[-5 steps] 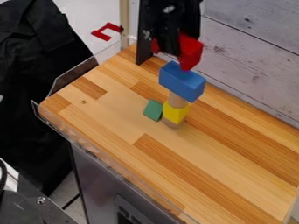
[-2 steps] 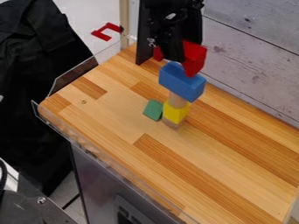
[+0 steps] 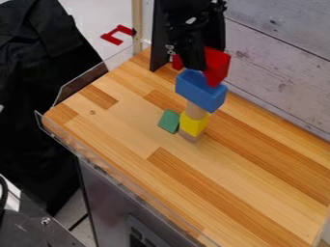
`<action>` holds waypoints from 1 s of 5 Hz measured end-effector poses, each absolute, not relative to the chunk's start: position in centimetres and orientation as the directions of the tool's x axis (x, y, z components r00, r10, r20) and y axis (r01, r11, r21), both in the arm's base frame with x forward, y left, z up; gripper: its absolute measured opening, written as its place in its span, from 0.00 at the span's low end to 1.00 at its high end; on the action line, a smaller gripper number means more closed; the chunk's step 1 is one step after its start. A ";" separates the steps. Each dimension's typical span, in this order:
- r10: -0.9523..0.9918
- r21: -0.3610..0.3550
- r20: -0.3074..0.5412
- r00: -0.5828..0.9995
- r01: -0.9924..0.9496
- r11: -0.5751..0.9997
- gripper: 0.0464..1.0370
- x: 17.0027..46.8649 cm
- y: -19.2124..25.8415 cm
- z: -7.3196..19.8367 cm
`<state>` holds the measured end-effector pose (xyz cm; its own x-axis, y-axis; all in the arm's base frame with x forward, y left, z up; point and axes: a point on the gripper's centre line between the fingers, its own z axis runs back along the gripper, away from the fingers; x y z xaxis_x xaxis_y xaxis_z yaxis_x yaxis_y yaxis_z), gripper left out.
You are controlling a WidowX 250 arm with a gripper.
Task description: Place the red rectangular block on top of the arch
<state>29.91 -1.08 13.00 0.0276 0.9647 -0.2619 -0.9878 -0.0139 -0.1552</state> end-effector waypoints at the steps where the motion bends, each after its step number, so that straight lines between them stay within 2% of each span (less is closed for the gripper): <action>1: 0.964 -0.140 -0.265 0.022 -0.990 -0.016 0.52 30.0 -1.1 12.4; 4: 0.962 -0.123 -0.274 0.017 -0.992 -0.017 0.52 30.1 -1.3 11.7; 5: 0.962 -0.117 -0.274 0.016 -0.993 -0.016 0.58 30.2 -1.2 11.5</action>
